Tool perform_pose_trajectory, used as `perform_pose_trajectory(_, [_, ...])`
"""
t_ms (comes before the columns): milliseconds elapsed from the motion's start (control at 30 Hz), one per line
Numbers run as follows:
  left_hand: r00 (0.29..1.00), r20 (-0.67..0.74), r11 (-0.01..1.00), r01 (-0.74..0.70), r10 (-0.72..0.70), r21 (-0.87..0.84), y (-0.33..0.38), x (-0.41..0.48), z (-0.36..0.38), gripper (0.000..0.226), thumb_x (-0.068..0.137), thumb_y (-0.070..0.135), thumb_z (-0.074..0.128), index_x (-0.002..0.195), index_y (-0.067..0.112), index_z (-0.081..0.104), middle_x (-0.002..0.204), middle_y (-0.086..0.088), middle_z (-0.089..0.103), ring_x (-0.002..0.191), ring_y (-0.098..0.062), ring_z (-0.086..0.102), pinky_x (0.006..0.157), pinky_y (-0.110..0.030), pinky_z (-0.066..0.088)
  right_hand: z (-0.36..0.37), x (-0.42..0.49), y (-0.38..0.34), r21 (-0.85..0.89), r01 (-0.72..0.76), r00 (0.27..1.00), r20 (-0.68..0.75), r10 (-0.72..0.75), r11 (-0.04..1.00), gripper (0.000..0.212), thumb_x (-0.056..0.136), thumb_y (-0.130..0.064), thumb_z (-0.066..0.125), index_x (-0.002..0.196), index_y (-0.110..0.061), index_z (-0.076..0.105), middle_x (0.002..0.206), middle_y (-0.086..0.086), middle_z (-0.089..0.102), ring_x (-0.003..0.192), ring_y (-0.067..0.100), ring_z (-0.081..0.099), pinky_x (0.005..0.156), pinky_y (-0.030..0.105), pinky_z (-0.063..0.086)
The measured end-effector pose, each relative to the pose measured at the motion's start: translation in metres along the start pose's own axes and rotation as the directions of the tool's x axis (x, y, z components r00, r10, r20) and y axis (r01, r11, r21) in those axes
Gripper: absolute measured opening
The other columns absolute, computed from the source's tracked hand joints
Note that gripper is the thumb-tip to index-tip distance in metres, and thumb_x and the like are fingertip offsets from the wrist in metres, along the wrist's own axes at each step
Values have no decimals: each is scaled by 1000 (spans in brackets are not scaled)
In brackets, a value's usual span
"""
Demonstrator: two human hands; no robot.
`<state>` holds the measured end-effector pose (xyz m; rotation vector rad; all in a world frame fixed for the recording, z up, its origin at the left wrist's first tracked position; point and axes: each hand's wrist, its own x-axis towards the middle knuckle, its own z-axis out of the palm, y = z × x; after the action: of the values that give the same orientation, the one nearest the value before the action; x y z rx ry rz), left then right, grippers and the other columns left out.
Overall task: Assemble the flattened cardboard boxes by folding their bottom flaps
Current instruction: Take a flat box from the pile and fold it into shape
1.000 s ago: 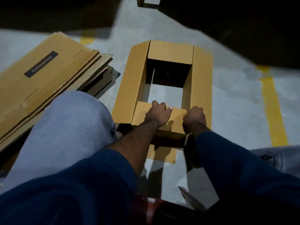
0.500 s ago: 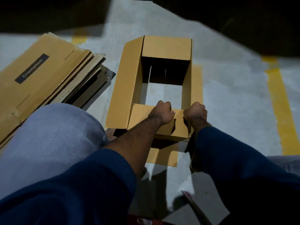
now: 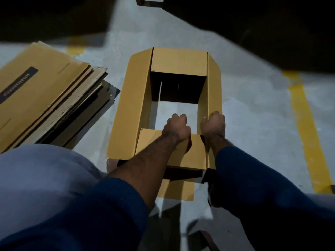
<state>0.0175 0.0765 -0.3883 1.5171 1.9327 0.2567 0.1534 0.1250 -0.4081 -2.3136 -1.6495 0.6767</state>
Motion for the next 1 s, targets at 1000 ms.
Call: perform_pose_trajectory(1000, [991, 128, 981, 47, -23, -186, 40, 75, 51, 46, 91, 66, 50, 86, 23, 62, 90, -2, 66, 83, -24, 64, 77, -39, 57, -16, 196, -80, -290, 306, 951, 128, -280, 907, 41, 96, -36, 56, 126, -8, 52, 123, 18, 59, 109, 39, 61, 81, 41, 50])
